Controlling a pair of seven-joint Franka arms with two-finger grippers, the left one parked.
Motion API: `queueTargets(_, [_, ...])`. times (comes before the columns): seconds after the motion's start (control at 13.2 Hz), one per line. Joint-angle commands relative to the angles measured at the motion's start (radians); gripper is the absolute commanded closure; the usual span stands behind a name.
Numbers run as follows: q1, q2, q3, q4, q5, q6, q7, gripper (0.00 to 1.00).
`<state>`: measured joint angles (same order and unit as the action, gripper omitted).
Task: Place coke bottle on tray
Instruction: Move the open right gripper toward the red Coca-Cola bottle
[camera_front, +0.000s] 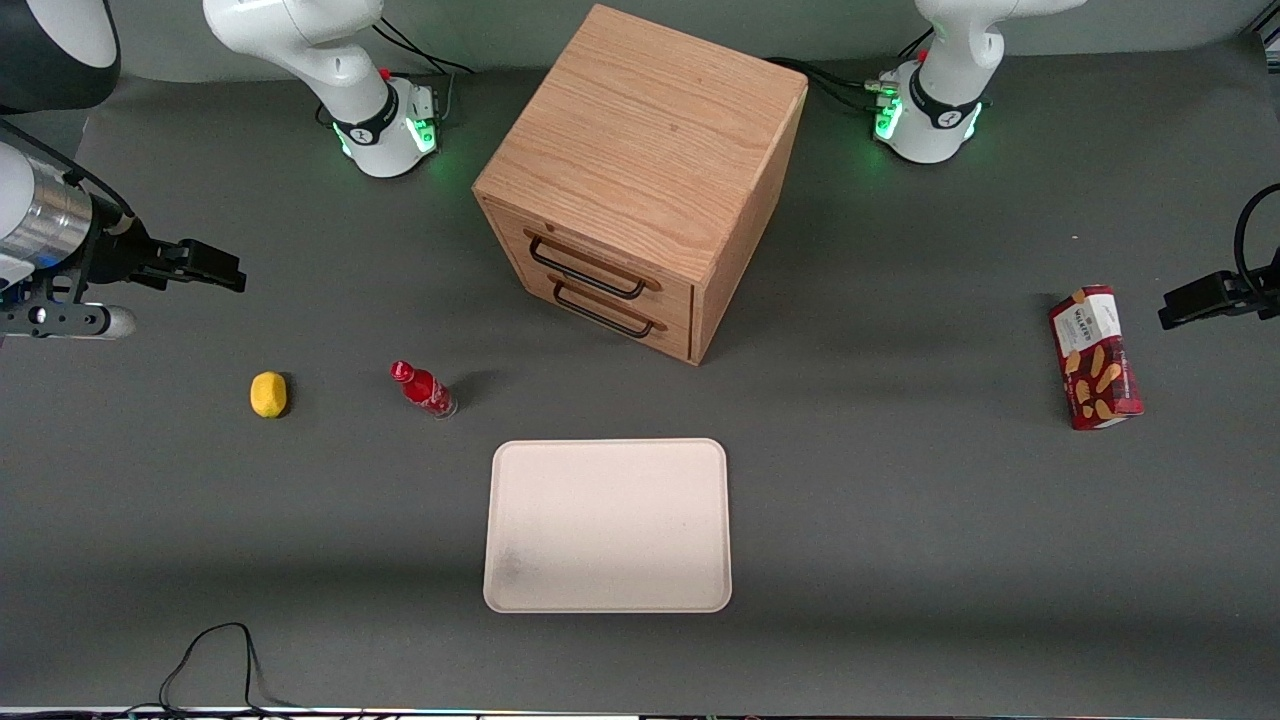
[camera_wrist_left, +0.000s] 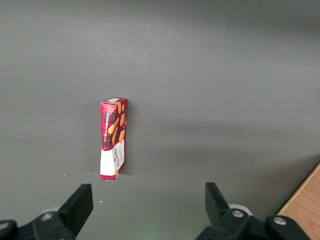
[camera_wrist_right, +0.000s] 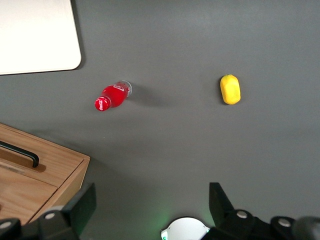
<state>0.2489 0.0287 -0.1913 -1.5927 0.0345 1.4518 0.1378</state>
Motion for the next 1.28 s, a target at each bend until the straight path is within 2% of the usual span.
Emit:
queueTargets(0.0, [0.009,0.036,0.021,0.075,-0.008,-0.033,-0.001,0.00])
queueTargets(0.23, [0.013,0.126,0.032,0.195,0.005,-0.100,0.002,0.00])
queueTargets(0.3, [0.022,0.160,0.059,0.238,0.004,-0.108,0.012,0.00])
queueTargets(0.6, [0.041,0.317,0.124,0.370,-0.007,-0.108,0.149,0.00])
queueTargets(0.98, [0.082,0.575,0.132,0.627,-0.004,-0.096,0.278,0.00])
queueTargets(1.21, [0.079,0.625,0.144,0.660,-0.001,-0.080,0.281,0.00])
